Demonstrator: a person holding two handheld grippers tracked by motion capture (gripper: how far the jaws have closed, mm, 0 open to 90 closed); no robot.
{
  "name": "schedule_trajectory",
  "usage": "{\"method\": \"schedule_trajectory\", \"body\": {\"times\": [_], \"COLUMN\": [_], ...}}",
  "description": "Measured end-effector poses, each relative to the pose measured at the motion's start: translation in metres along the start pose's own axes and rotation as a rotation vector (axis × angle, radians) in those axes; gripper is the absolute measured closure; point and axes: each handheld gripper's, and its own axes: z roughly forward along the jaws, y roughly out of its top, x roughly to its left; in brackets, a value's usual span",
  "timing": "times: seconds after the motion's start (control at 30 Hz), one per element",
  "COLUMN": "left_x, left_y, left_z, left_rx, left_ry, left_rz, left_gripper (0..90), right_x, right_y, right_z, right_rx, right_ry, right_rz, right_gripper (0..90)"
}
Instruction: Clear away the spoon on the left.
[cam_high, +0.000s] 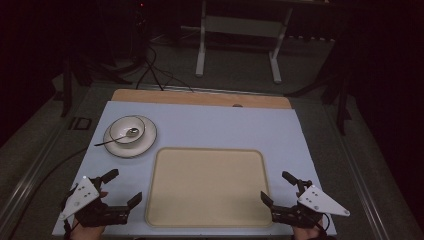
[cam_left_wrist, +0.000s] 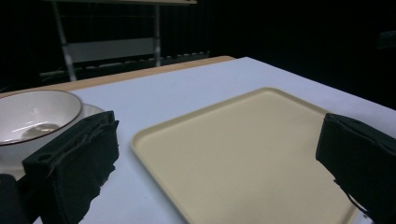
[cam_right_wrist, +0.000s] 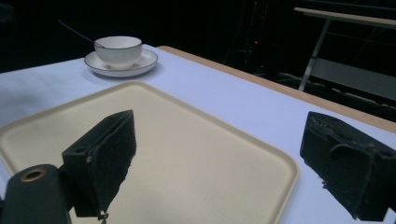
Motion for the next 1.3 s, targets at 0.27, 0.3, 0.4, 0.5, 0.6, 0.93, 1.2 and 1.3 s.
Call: {"method": "schedule_trajectory", "body": {"times": [0.27,0.3,0.4,0.5,0.6,0.93,1.2,1.3], "left_x": [-0.013,-0.016,-0.026,-0.038,-0.044,-0.035,-0.002,0.013], "left_y": [0.008,0.01,0.017,0.027,0.04,0.068,0.092,0.098], "left_z": [0.002,0.001,0.002,0.002,0.002,0.008,0.008,0.007], "left_rx": [0.03,0.035,0.062,0.063,0.047,0.062,0.035,0.024], "left_ry": [-0.087,-0.09,-0.144,-0.19,-0.224,-0.217,-0.111,-0.04], "left_rz": [0.022,0.03,0.052,0.097,0.119,0.165,0.128,0.103], "left_gripper": [0.1,0.1,0.1,0.1,0.1,0.2,1.8,4.8], "right_x": [0.002,0.004,0.006,0.009,0.012,0.015,0.016,0.016], "right_y": [0.001,0.001,0.002,0.003,0.004,0.005,0.005,0.005], "right_z": [-0.001,-0.001,-0.002,-0.003,-0.003,-0.004,-0.003,-0.003], "right_rx": [0.008,0.011,0.005,0.0,-0.007,-0.017,-0.012,-0.01], "right_ry": [-0.001,-0.001,-0.003,0.006,0.025,0.034,0.033,0.033], "right_rz": [-0.005,-0.011,-0.022,-0.037,-0.04,-0.048,-0.055,-0.057], "right_gripper": [10.8,10.8,10.8,10.8,10.8,10.8,10.8,10.8]}}
